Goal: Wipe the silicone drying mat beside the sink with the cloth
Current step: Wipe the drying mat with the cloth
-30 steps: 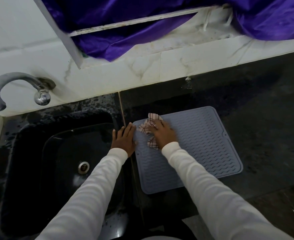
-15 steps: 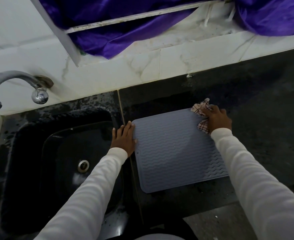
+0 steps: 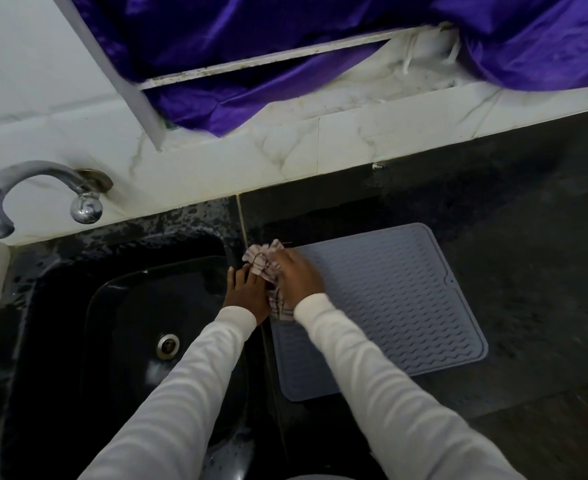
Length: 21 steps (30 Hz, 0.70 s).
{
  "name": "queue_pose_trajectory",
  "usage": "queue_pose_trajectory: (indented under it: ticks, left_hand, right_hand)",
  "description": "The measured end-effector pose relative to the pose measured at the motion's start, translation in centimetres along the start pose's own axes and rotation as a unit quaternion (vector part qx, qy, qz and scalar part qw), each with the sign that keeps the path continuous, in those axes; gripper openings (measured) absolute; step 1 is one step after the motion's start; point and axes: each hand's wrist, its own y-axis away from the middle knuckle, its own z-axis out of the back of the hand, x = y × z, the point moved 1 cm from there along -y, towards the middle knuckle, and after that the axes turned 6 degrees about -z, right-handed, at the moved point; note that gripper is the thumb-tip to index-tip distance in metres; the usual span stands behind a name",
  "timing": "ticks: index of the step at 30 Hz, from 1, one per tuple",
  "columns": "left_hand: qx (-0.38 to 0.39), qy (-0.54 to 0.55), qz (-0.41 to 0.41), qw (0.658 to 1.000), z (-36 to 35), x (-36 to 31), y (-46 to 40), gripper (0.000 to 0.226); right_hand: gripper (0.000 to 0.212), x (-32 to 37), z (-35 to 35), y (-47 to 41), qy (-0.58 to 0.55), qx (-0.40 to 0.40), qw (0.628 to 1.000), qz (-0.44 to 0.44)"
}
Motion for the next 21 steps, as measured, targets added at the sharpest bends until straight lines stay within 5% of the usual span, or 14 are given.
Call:
queue_pose_trajectory:
  ticks: [8,21]
  left_hand:
    - [-0.024,0.019,0.000,1.000,0.1,0.0,0.2,0.065]
    - [-0.022,0.028,-0.003,0.999,-0.4,0.3,0.3,0.068]
  right_hand:
    - [0.060,-3.5,-0.7,-1.3,0.188,0.010,0.982,-0.008]
    - [0.046,-19.2,12.8,-0.5,0.179,-0.112,0.963,-0.167]
